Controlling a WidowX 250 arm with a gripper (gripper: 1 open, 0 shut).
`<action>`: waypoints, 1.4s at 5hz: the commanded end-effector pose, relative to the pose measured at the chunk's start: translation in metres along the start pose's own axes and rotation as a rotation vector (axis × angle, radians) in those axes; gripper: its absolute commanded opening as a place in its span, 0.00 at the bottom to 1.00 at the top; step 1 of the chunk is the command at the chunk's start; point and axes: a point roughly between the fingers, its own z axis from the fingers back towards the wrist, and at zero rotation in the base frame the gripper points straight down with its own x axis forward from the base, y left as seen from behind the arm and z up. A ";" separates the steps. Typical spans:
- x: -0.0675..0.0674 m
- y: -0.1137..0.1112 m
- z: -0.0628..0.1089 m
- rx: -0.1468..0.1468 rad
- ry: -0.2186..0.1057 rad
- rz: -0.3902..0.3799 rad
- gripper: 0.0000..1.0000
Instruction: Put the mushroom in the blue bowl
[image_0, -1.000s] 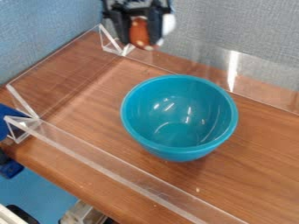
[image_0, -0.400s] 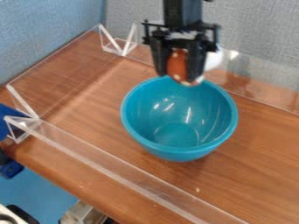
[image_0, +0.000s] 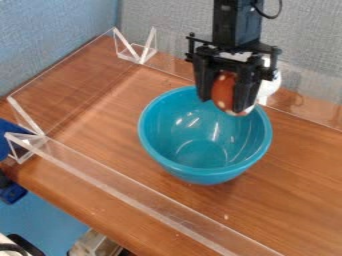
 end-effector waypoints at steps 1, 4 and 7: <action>0.001 0.012 0.003 0.016 -0.016 0.003 0.00; 0.016 0.026 -0.041 0.029 0.078 0.004 0.00; 0.027 0.030 -0.049 0.041 0.086 0.000 0.00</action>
